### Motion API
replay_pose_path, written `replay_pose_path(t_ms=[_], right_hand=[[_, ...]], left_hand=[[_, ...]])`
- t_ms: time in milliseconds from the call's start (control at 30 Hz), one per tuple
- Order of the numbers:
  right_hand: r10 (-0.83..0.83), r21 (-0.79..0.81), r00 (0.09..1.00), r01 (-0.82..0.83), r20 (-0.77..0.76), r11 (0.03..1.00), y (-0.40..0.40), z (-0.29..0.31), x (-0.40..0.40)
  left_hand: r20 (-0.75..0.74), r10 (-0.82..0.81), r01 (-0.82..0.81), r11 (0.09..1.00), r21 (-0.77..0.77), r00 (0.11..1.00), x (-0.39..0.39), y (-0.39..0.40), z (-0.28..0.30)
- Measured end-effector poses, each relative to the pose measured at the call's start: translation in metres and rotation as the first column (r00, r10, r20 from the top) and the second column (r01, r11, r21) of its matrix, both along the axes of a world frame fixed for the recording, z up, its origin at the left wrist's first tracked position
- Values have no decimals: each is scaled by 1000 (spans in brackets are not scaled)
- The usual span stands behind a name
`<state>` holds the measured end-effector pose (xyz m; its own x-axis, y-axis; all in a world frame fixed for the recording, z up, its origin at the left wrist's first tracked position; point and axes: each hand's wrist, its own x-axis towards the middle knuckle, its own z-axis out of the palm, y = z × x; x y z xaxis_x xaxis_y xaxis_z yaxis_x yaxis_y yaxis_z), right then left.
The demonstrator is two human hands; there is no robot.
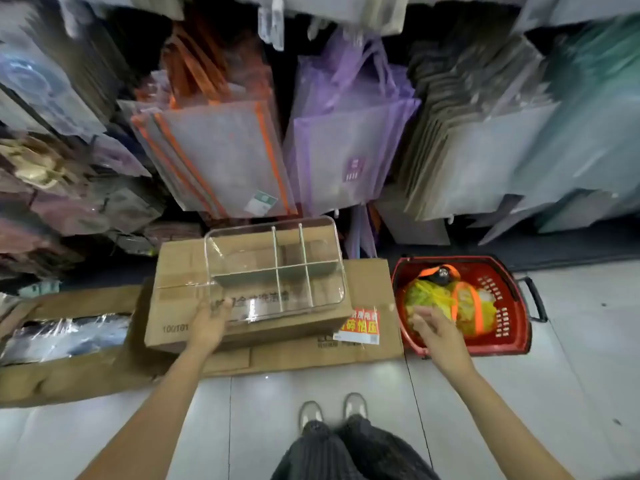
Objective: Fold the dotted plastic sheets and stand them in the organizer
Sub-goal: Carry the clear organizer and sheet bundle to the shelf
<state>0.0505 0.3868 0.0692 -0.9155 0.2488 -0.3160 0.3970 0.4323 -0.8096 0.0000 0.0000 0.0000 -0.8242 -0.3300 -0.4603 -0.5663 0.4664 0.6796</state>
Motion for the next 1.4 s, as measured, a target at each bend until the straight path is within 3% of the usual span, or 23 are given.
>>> replay_pose_path(t_ms=[133,300,467,567,733,1100,1400], right_hand=[[-68,-58,997,70,45,996,5,-20,10],[-205,-141,974,218,101,966,25,-34,32],[-305,-171,941,327,144,930,65,-32,62],[-382,-192,913,405,143,894,100,-27,84],[-518,-220,843,538,145,814,182,-25,128],[-807,-235,587,795,67,559,432,-4,219],[-920,-297,392,877,-10,377,610,9,217]], left_hand=[[55,47,-43,997,-71,997,-14,-4,-20],[0,59,-58,984,-170,998,-13,6,-19],[-23,155,-155,988,12,988,-10,70,5],[-27,141,-132,968,214,990,-1,133,18],[31,85,-90,930,357,996,12,260,27],[-64,-226,228,841,490,972,36,570,62],[-30,-391,361,814,456,920,5,770,65]])
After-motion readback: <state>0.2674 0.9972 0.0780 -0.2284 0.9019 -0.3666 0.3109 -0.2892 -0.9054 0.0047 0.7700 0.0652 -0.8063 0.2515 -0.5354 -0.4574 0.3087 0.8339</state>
